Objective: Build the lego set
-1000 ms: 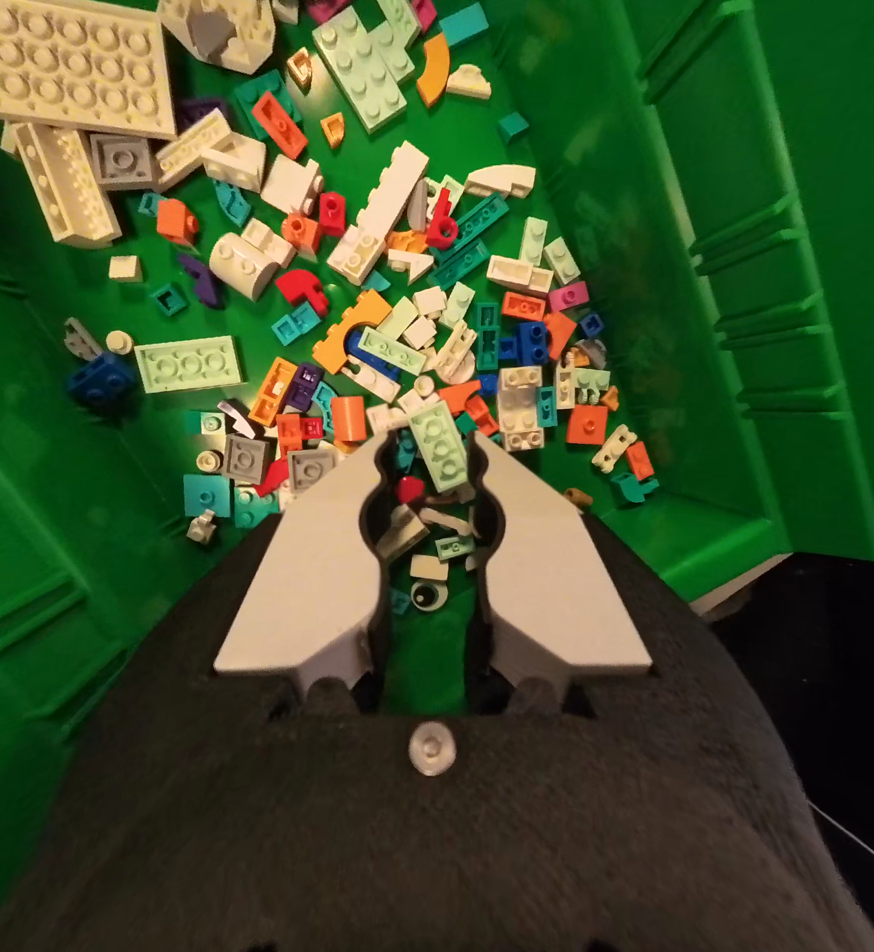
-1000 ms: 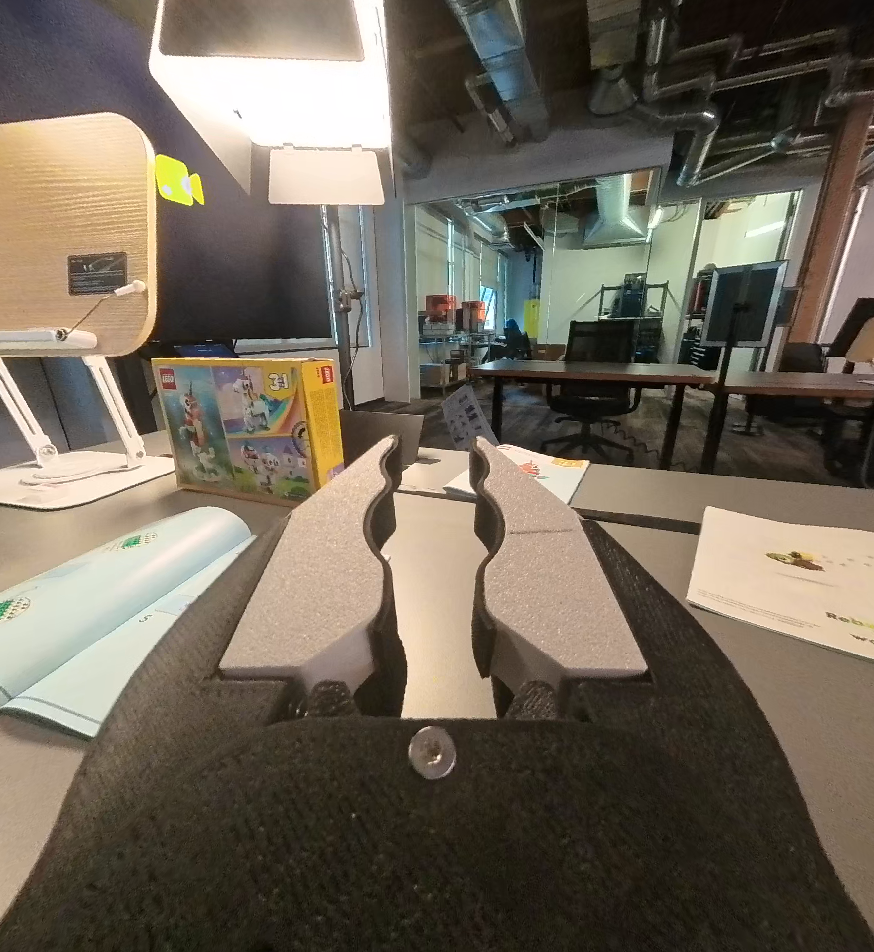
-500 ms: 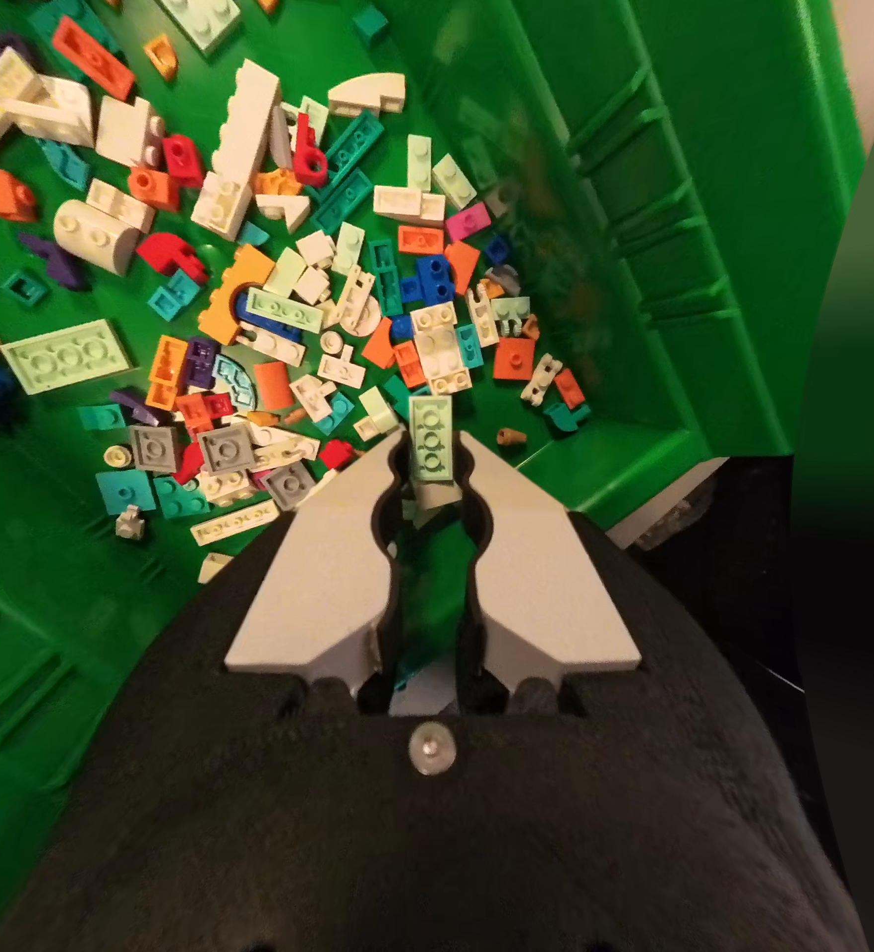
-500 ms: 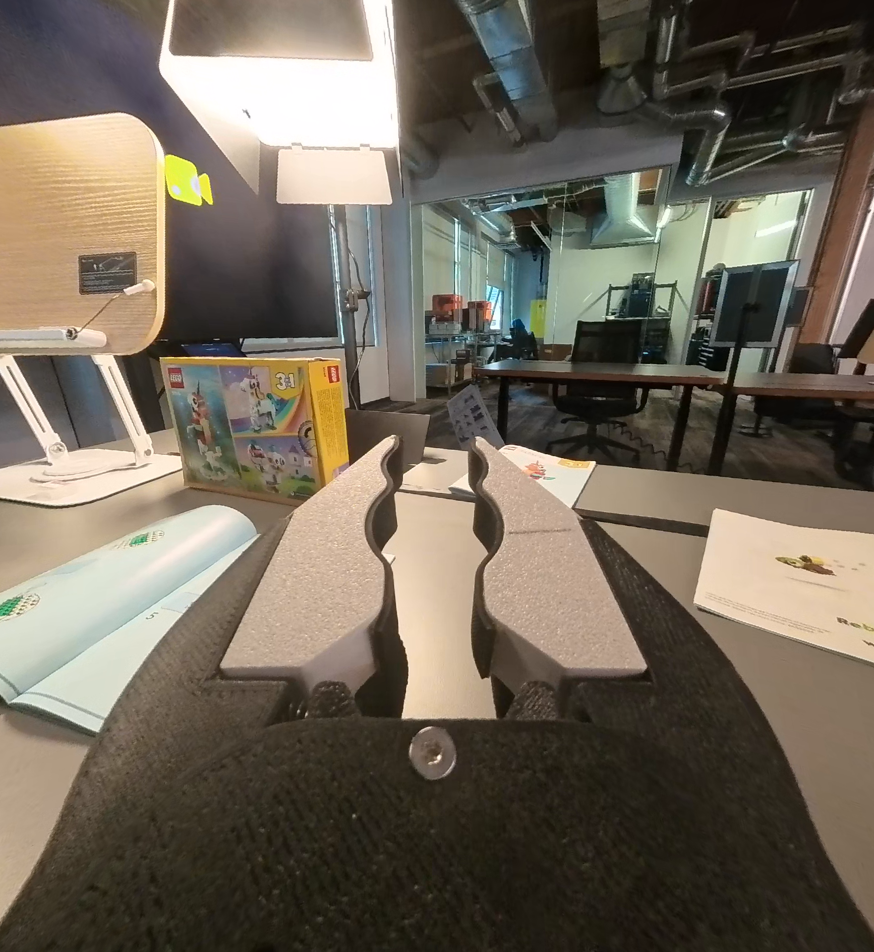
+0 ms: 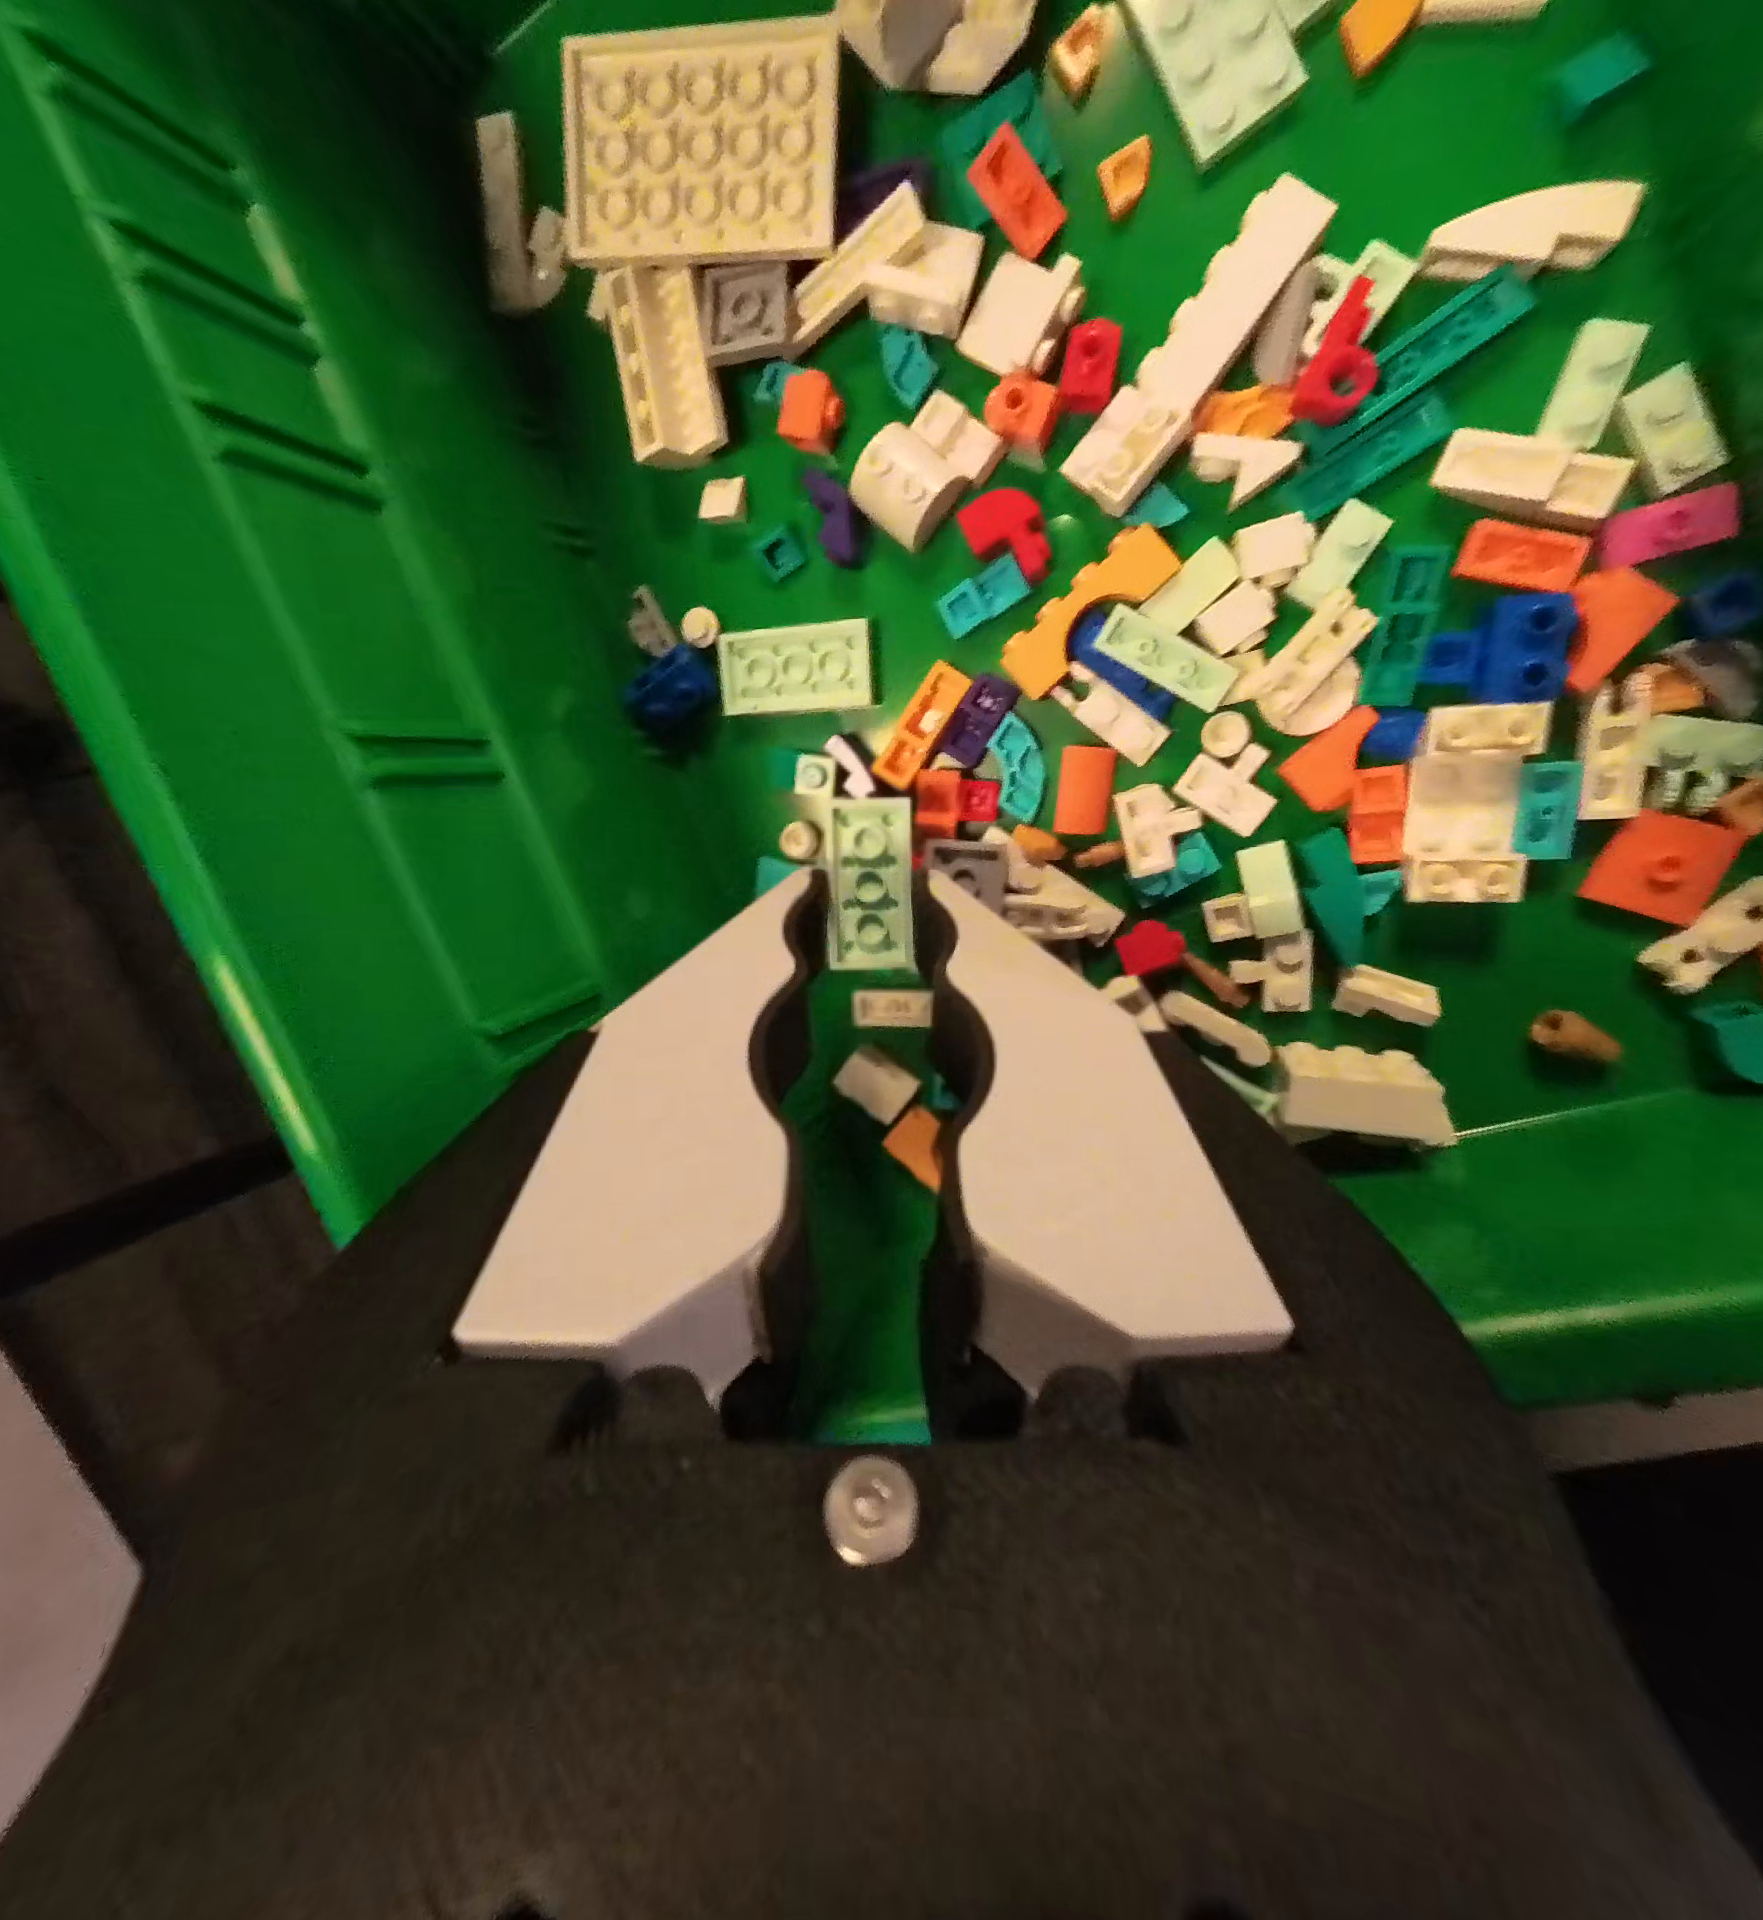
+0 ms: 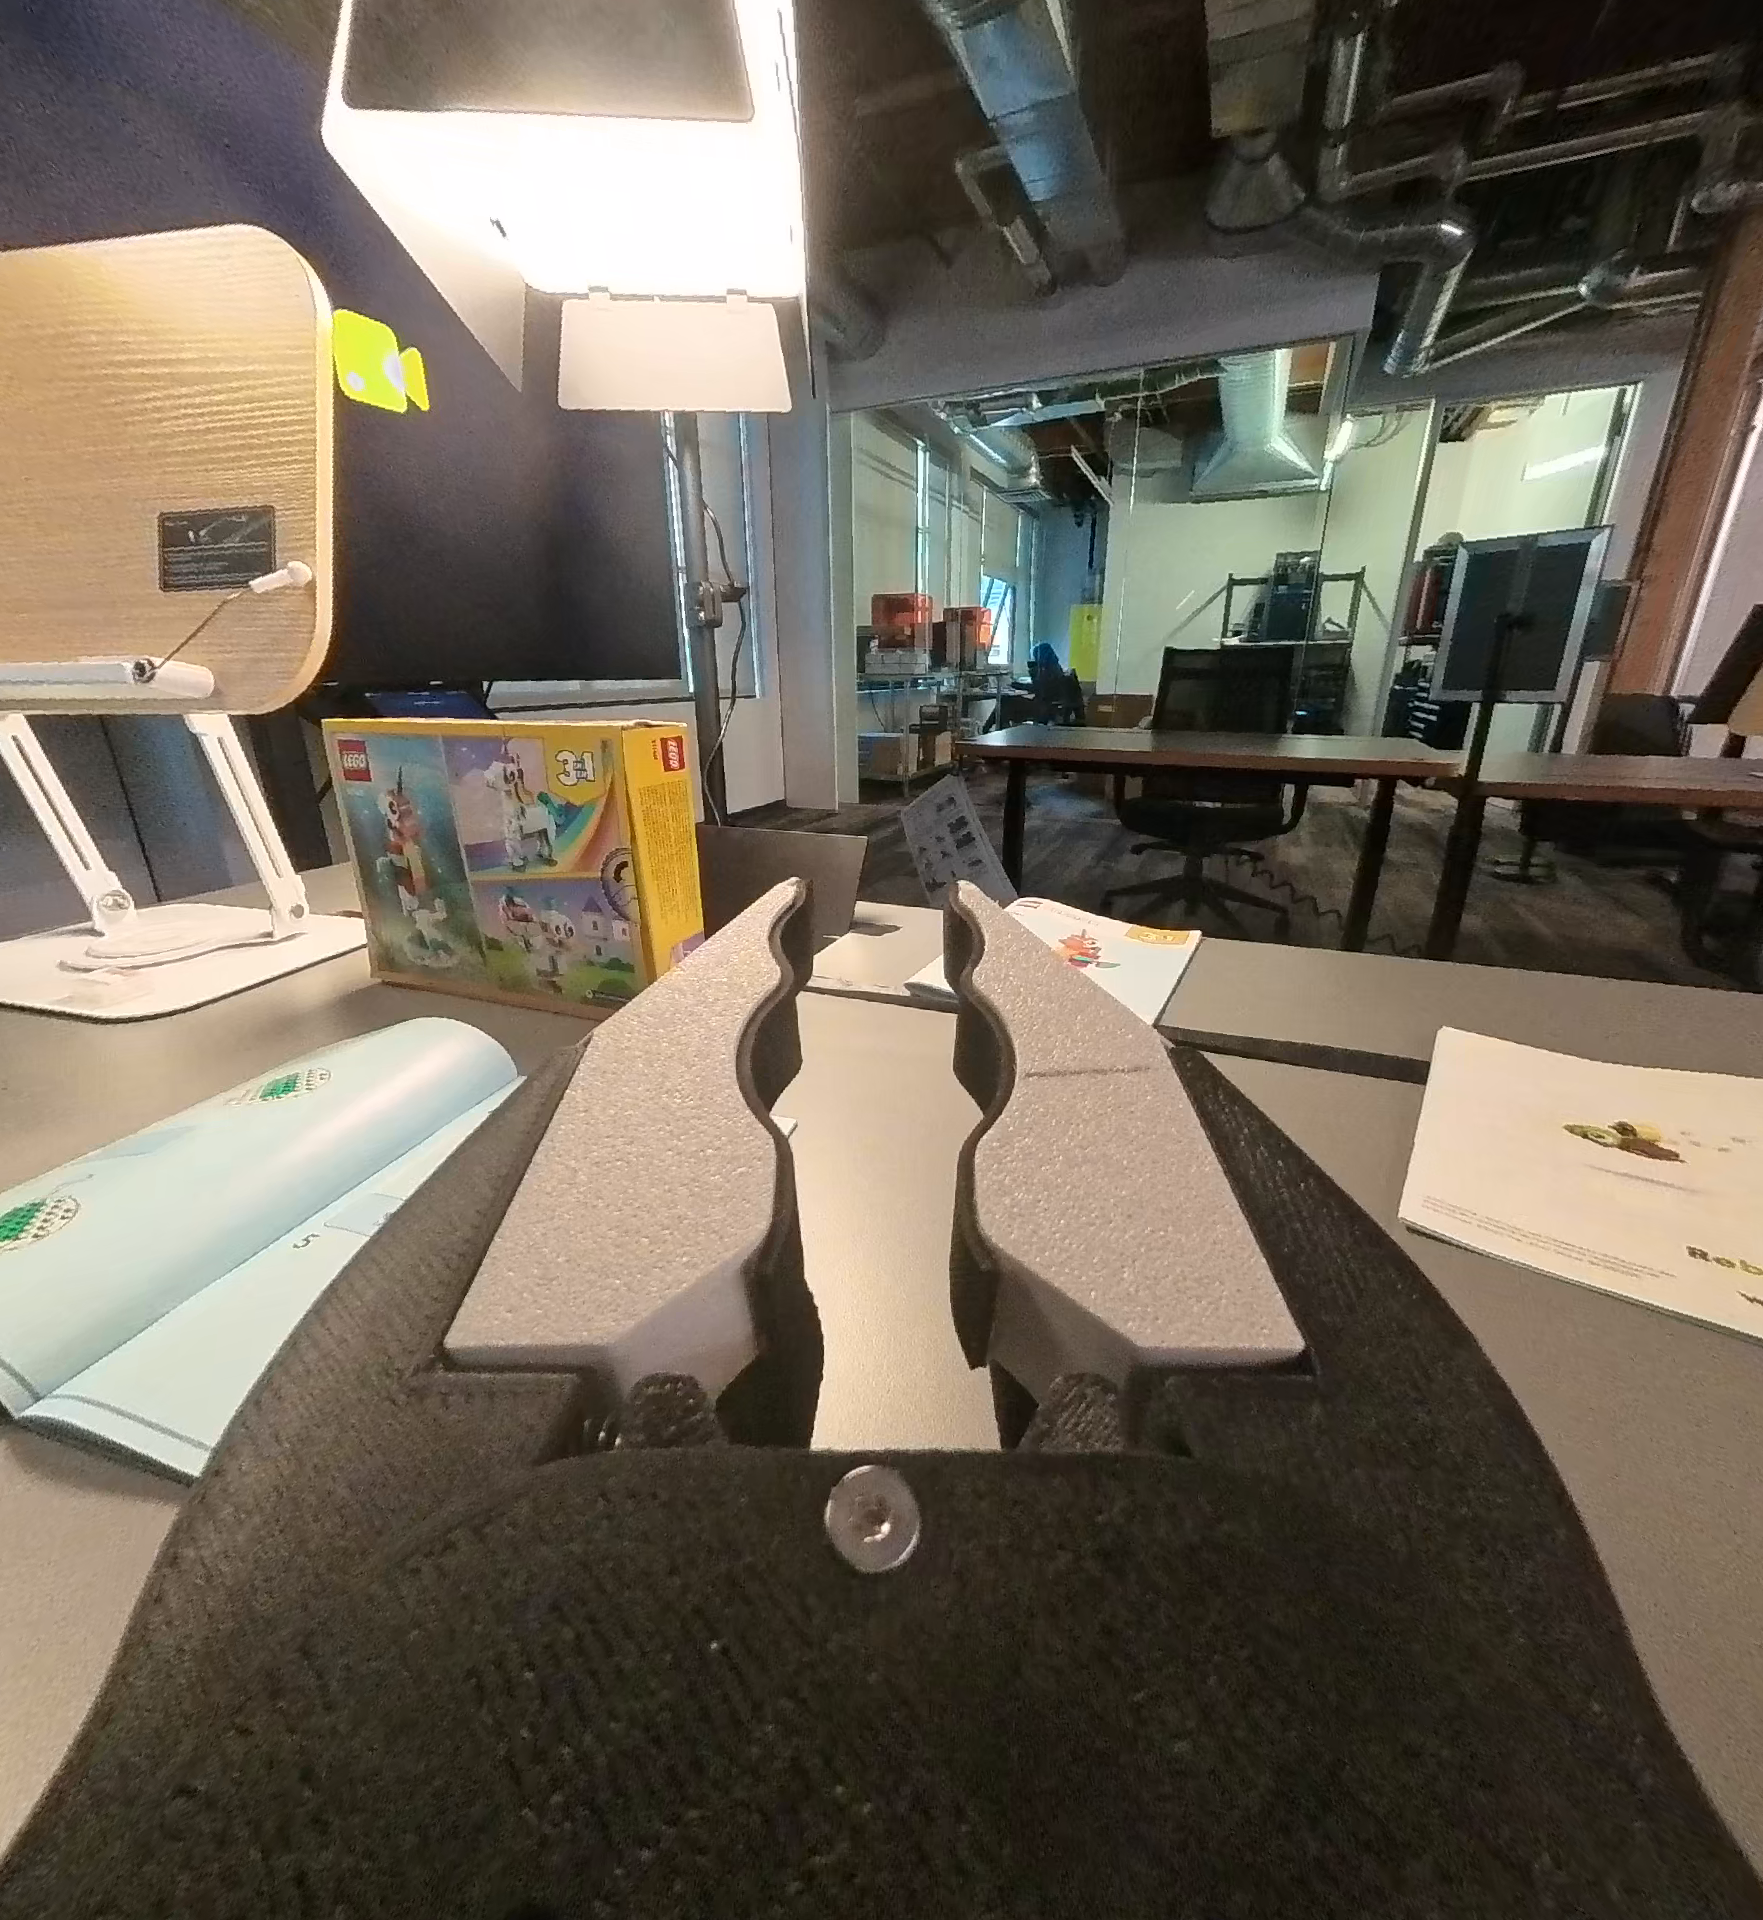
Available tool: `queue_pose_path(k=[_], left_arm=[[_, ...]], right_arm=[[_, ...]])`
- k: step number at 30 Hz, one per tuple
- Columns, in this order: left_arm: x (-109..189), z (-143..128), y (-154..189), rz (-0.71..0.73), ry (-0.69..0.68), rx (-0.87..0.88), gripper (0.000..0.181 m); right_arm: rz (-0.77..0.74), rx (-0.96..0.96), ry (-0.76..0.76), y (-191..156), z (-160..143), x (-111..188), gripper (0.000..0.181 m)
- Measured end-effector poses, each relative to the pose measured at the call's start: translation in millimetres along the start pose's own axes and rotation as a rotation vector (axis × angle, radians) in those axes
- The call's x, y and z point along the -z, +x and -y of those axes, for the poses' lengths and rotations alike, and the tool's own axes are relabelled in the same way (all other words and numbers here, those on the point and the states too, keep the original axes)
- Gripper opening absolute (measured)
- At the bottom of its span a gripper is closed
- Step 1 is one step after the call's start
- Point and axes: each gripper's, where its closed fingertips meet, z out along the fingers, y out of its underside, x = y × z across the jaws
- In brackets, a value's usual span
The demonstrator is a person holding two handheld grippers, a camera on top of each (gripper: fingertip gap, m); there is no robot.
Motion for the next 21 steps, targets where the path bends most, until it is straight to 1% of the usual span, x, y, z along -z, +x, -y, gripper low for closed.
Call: queue_pose_path(k=[3,7,10,12,14,16,18,21], left_arm=[[-2.1,4.1,10.5,-0.060,0.015,0.007,0.018],[-1.2,6.7,8.5,-0.069,0.032,0.015,0.029],[7.0,18.6,16.2,-0.144,0.110,0.035,0.034],[16.5,29.2,29.2,-0.245,0.179,0.033,0.035],[25.0,34.8,46.8,-0.358,0.217,-0.006,0.036],[26.9,31.7,63.0,-0.421,0.206,-0.090,0.037],[23.0,29.0,74.5,-0.425,0.196,-0.182,0.038],[13.9,27.4,79.2,-0.401,0.163,-0.199,0.040]], right_arm=[[0.001,0.001,-0.002,-0.1,-0.2,-0.1,0.023],[-0.003,0.009,-0.004,-0.3,-0.5,-0.2,0.024],[-0.019,0.008,-0.002,2.4,-0.1,0.1,0.026],[-0.027,0.006,-0.002,4.0,-0.2,0.5,0.027],[-0.032,0.007,-0.002,4.5,-0.2,0.6,0.027],[-0.036,0.014,-0.006,4.6,-0.5,0.4,0.027],[-0.038,0.024,-0.010,4.3,-1.0,0.0,0.027],[-0.041,0.037,-0.019,3.7,-1.9,-0.7,0.027]])
